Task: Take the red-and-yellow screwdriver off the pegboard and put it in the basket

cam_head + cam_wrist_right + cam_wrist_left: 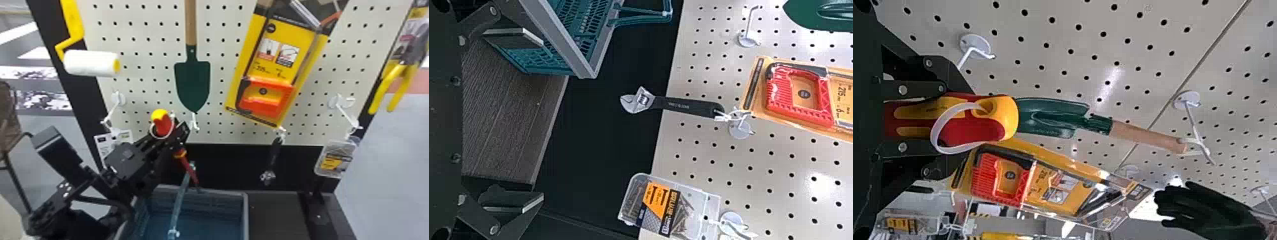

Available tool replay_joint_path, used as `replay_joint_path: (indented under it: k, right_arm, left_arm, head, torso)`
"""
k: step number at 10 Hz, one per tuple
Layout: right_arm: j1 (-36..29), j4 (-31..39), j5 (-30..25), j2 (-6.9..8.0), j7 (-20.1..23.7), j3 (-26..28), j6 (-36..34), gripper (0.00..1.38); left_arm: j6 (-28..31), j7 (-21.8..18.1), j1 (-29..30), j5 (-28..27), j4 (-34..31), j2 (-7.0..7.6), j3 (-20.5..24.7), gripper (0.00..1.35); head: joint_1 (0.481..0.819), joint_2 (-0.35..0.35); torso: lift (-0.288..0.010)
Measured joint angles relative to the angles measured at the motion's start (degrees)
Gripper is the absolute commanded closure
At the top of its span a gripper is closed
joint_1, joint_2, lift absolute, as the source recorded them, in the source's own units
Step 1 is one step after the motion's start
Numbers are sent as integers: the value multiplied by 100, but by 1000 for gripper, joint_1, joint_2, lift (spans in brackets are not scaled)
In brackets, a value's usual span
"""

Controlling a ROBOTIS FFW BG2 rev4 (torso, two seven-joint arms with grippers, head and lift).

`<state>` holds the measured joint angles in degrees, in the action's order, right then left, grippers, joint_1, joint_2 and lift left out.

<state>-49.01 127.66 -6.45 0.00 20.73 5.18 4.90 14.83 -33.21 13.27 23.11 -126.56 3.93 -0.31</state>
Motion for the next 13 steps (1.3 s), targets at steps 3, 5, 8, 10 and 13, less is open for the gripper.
replay_joint_path:
  k: [3,5,8,10,13]
  right_arm:
    - [-3,12,-6,0,1,0,-20,209]
    - [-11,28,-12,0,1,0,-41,209]
    - [-12,47,-14,0,1,0,-42,209]
    - [-25,69,-6,0,1,0,-42,209]
    - [-36,81,-5,0,2,-5,-43,209]
  left_arm:
    - [-54,67,161,45,-165,-58,186,1211]
    - [-100,96,213,53,-228,-94,283,1211]
    - [-167,95,305,44,-258,83,371,1211]
    - [-186,63,430,-16,-298,196,461,1211]
    - [-298,-20,688,-246,-303,149,630,1211]
  head:
    - [549,0]
    - [549,0]
    - [549,0]
    - [549,0]
    - [549,0]
  torso:
    - [-100]
    - [-100]
    - [-100]
    - [-100]
    - [-100]
